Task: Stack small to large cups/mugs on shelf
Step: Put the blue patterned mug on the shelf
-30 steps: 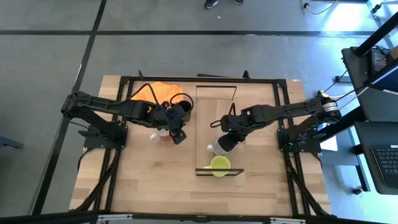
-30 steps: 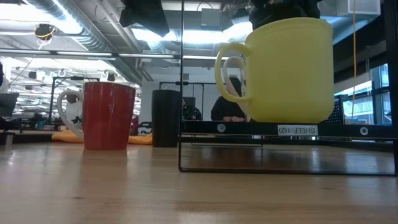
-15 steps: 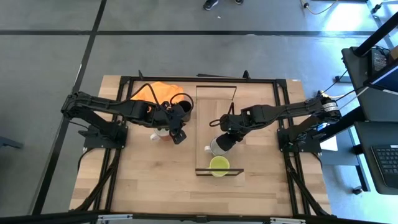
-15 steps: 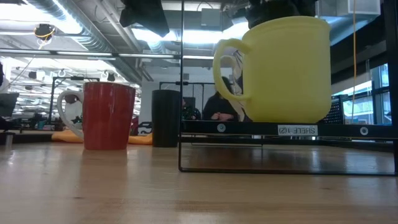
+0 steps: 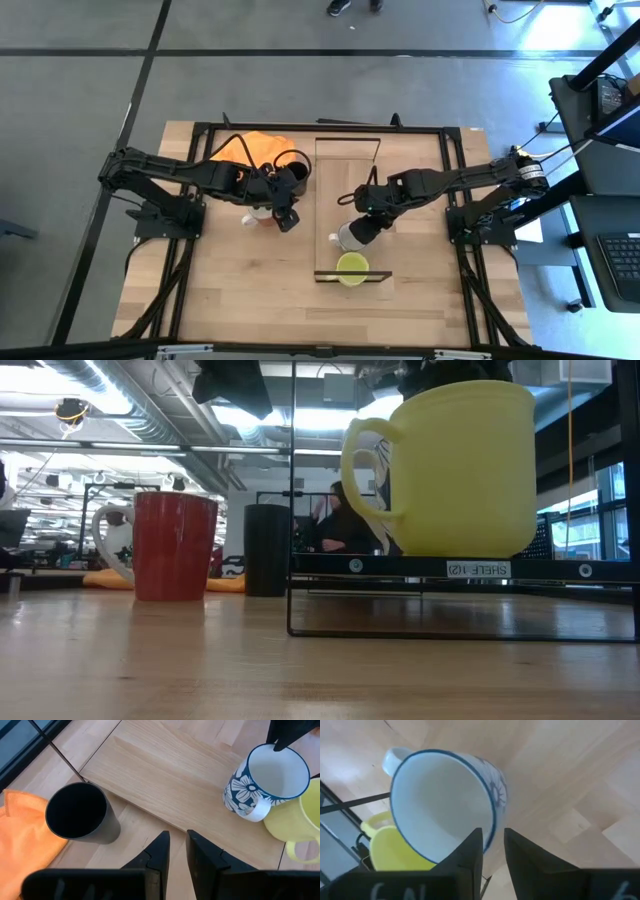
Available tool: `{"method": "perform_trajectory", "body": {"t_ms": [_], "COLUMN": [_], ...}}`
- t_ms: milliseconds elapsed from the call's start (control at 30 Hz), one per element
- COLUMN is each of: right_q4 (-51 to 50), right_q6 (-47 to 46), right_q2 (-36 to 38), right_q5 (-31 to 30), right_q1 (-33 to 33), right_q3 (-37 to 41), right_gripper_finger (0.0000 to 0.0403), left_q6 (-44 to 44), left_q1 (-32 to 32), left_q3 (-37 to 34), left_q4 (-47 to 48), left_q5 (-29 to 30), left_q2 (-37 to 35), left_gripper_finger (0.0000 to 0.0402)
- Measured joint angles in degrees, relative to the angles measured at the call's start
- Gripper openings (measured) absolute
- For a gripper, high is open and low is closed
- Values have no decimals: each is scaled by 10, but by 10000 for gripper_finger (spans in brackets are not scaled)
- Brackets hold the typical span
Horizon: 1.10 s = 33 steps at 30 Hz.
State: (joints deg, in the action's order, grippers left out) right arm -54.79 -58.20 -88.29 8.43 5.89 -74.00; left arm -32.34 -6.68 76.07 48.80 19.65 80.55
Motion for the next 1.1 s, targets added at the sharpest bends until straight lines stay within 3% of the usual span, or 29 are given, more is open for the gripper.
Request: {"method": "perform_trajectory", "body": {"t_ms": [600, 1100], "right_q4": [-36, -28], "right_q6": [18, 15], "right_q2": [14, 19], "right_q5": [-44, -14], "right_q1": [-7, -3], "right_q3": [0, 0], "right_gripper_finger": [81, 81], "left_q6": [0, 7], "left_q1": [0, 0], "left_q3": [0, 0], "left_q4": [0, 0], "left_q5": [-9, -9], "left_q2": [0, 0], "left_gripper_finger": [59, 59]}}
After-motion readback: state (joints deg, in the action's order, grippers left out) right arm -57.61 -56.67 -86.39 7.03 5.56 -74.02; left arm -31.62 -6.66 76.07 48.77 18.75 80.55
